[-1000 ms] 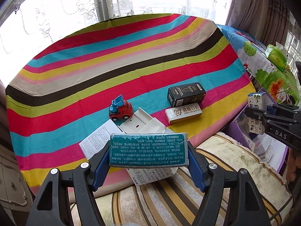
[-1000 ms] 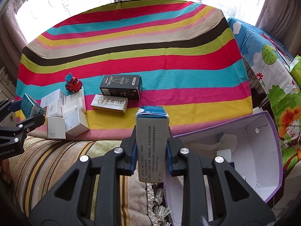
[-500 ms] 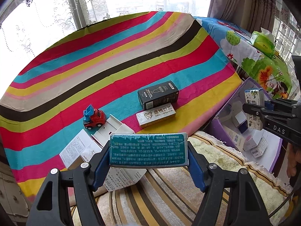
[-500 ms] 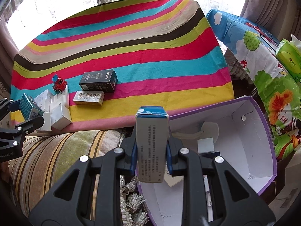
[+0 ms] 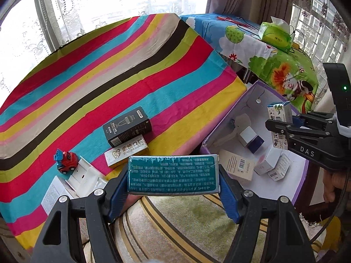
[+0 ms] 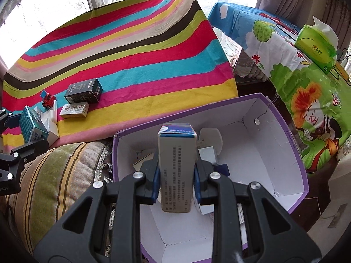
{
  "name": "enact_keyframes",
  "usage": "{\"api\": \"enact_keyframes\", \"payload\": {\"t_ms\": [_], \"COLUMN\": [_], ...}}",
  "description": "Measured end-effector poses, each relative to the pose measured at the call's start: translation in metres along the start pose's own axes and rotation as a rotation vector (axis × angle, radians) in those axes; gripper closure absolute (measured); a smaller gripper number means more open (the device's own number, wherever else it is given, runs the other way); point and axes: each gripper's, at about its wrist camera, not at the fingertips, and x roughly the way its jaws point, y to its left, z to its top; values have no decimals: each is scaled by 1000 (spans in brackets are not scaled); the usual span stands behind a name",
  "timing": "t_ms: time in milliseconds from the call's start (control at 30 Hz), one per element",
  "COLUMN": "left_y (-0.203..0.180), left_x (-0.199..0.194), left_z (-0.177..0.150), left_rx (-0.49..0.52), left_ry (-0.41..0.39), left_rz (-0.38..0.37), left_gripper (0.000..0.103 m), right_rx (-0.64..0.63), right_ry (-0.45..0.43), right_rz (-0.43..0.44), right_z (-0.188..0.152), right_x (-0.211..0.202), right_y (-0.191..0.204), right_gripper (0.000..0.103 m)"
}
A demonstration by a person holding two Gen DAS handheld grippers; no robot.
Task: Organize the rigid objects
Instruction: 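Carry the teal box and tall white box over the purple box, then open the left gripper to drop the teal box while the right releases its box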
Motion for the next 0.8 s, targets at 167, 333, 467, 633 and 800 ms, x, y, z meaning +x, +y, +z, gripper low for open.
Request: {"api": "enact_keyframes", "payload": {"t_ms": [167, 333, 467, 633, 800], "left_y": [-22, -47, -66, -81, -73], "left_x": [3, 4, 9, 9, 8], "left_z": [12, 20, 22, 20, 20], "left_rx": [13, 47, 80, 123, 92], "left_ry": [-2, -10, 6, 15, 16], "left_rz": [-101, -192, -271, -300, -293], "left_gripper": [30, 30, 29, 20, 20], "right_rx": [40, 71, 84, 73, 56], "right_ry": [-12, -24, -20, -28, -18], "right_rz": [-40, -61, -67, -59, -46], "right_z": [0, 1, 0, -1, -1], "right_x": [-3, -6, -5, -6, -4], "right_y": [-24, -40, -46, -45, -39], "right_gripper": [75, 75, 65, 26, 25]}}
